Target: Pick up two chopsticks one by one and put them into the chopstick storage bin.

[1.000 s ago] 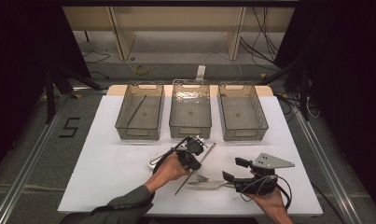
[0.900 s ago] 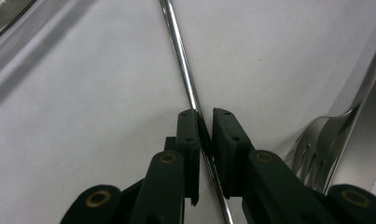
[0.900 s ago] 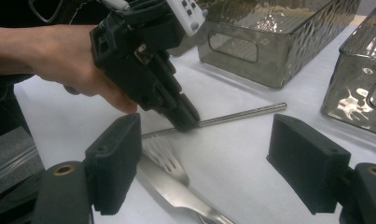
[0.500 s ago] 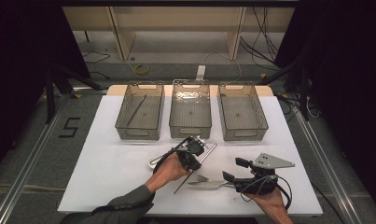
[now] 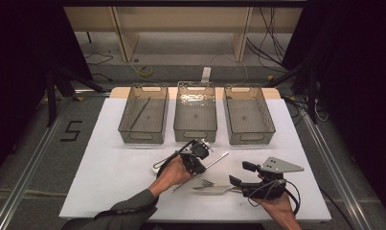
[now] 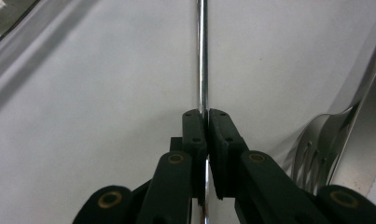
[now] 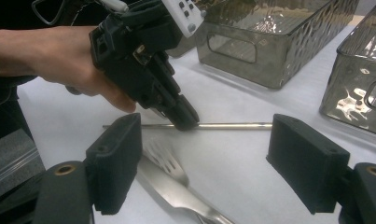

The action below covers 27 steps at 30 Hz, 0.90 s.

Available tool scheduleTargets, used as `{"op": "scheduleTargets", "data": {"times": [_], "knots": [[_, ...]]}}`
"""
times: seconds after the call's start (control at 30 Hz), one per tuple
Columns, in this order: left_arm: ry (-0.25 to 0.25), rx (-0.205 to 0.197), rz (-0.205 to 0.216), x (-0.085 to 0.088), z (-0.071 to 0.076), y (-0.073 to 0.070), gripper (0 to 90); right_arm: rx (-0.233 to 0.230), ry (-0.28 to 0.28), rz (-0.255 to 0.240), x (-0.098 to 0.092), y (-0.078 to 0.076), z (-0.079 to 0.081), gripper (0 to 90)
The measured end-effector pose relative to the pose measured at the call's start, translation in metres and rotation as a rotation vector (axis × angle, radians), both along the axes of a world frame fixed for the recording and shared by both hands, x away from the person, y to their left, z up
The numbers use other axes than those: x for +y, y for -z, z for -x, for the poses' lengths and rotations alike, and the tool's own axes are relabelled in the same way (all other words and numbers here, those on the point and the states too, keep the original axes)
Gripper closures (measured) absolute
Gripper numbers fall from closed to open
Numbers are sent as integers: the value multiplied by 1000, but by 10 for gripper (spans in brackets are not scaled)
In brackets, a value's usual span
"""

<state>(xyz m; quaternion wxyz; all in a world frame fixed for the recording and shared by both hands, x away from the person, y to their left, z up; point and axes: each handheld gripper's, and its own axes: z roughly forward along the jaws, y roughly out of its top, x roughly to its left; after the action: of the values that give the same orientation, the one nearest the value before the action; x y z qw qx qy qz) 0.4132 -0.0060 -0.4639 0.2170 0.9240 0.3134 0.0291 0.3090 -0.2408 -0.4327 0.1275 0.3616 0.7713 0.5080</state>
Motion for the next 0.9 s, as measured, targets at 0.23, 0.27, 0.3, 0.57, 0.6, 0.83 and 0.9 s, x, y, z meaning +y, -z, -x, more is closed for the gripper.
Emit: {"op": "scheduleTargets", "data": {"times": [0.23, 0.27, 0.3, 0.57, 0.6, 0.83, 0.9], "knots": [[1, -13, 30, 3, -1, -10, 853, 2, 3, -1, -1, 0, 0, 269], [-4, -28, 44, 5, -1, -13, 853, 1, 2, 0, -1, 0, 0, 269], [-6, -32, 50, 6, -2, -15, 853, 2, 2, -2, 0, 0, 0, 269], [-38, -63, 129, 21, -8, -39, 853, 3, 6, -3, -1, 0, 0, 269], [-36, -66, 132, 23, -9, -41, 853, 5, 6, -2, -1, 0, 0, 269], [-58, -89, 188, 35, -13, -56, 852, -1, 8, -5, -2, -1, 0, 269], [-68, -99, 203, 40, -15, -61, 852, -1, 11, -4, -3, -1, 0, 268]]}}
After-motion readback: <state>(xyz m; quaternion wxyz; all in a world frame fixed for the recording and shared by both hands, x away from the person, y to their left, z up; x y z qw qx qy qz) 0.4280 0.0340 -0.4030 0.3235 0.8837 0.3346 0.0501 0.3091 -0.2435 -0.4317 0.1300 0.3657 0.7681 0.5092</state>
